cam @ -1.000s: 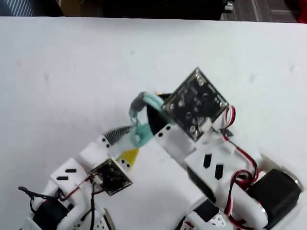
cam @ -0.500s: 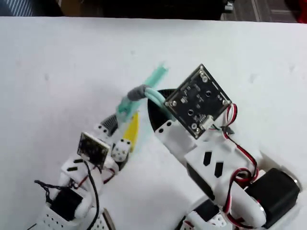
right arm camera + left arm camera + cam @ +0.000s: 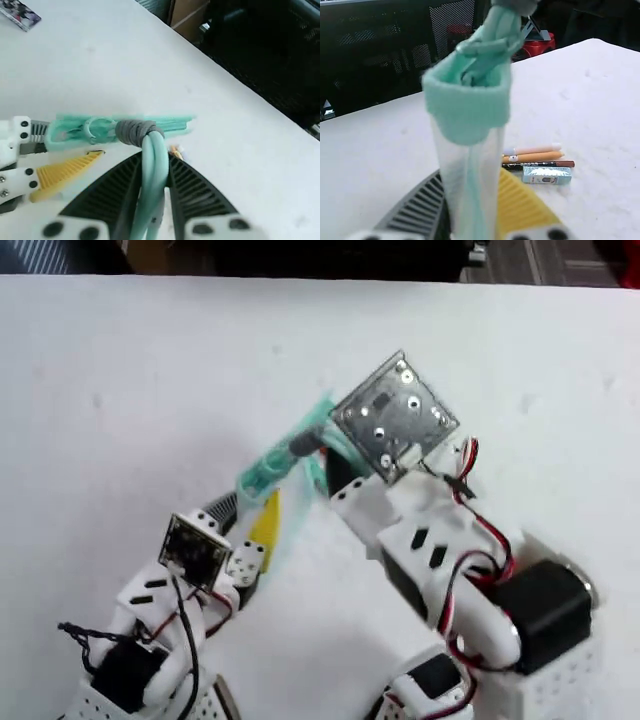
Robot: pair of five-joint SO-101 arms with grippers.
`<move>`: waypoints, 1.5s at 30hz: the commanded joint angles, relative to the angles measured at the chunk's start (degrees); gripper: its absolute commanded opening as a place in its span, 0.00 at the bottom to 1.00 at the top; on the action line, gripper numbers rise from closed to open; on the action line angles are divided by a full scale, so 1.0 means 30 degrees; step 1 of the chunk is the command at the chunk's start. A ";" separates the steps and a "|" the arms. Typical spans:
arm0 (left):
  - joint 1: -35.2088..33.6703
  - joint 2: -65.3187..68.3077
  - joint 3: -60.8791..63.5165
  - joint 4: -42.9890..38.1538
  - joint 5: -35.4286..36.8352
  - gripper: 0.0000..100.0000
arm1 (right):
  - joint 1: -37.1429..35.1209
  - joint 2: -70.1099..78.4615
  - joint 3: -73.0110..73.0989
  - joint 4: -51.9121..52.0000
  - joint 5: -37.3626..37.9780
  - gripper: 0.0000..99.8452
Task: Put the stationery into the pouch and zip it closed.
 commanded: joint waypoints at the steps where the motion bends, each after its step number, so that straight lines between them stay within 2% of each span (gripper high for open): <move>1: 0.0249 0.0571 -0.0381 0.0967 0.0059 0.02 | 0.1509 -0.0132 0.0147 -0.0308 0.0234 0.02; 8: 0.0337 0.0571 -0.0410 0.1788 -0.0733 0.02 | 0.2095 0.0073 0.0234 -0.1509 0.0117 0.02; 15: 0.0366 0.0571 -0.0615 0.2432 -0.1436 0.02 | 0.2095 0.0073 0.2286 -0.4645 0.0117 0.02; 18: 0.0366 0.0571 -0.0615 0.2755 -0.2755 0.02 | 0.2095 0.0073 0.3077 -0.5026 0.0117 0.02; 22: 0.0337 0.0571 -0.0615 0.2813 -0.2813 0.02 | 0.2388 0.0073 0.3282 -0.5084 0.0234 0.02; 33: 0.0220 0.0571 -0.0645 0.2813 -0.2784 0.02 | 0.5377 0.0103 0.3311 -0.6784 0.0264 0.02; 45: 0.0220 0.0571 -0.0645 0.2813 -0.2784 0.02 | 0.7018 0.3238 0.2403 -0.7165 0.0293 0.02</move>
